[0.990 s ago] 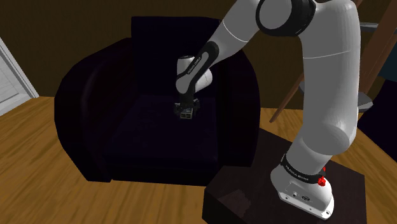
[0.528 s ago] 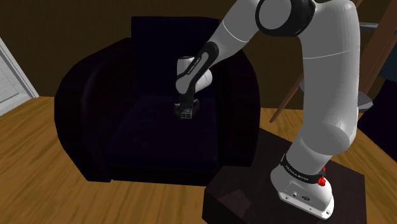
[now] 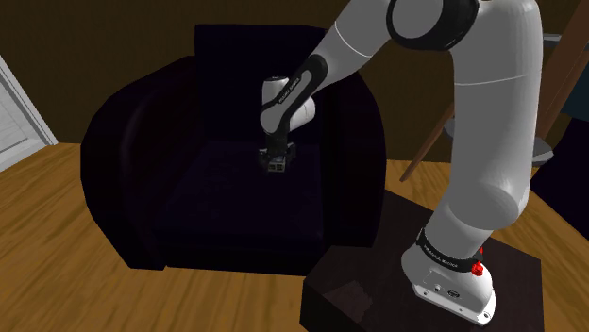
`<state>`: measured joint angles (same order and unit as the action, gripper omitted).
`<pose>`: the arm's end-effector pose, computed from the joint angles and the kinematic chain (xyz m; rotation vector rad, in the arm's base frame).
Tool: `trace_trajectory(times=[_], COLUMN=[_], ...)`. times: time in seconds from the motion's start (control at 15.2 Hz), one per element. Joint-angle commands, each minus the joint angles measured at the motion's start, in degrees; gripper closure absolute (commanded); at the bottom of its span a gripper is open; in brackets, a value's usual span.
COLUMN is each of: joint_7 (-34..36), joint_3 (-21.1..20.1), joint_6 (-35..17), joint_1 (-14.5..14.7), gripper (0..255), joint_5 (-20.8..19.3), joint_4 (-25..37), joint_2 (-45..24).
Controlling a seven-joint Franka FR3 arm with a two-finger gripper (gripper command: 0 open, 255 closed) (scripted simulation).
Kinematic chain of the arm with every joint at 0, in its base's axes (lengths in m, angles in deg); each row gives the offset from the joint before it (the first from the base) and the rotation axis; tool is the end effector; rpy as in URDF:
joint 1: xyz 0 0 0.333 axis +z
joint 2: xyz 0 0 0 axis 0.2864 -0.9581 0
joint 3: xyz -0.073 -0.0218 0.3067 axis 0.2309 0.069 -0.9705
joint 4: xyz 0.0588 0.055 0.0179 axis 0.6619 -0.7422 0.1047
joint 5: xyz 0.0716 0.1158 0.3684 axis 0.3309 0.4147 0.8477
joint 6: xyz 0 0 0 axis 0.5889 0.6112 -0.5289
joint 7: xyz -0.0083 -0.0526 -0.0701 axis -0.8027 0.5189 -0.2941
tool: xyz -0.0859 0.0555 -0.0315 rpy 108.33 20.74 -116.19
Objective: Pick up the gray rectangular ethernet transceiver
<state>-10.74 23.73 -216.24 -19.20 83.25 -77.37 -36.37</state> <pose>0.5771 -0.0054 0.2246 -3.0560 0.6686 0.0110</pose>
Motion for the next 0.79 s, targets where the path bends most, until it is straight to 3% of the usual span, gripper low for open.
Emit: trace_trajectory(times=[0.0,0.73], joint_7=[-0.08,-0.14], joint_3=[-0.02,-0.12], joint_6=[1.31,7.23], joint_1=[-0.07,-0.15], gripper=[255,255], joint_5=[0.05,0.25], joint_4=[0.05,0.79], joint_2=[1.27,6.45])
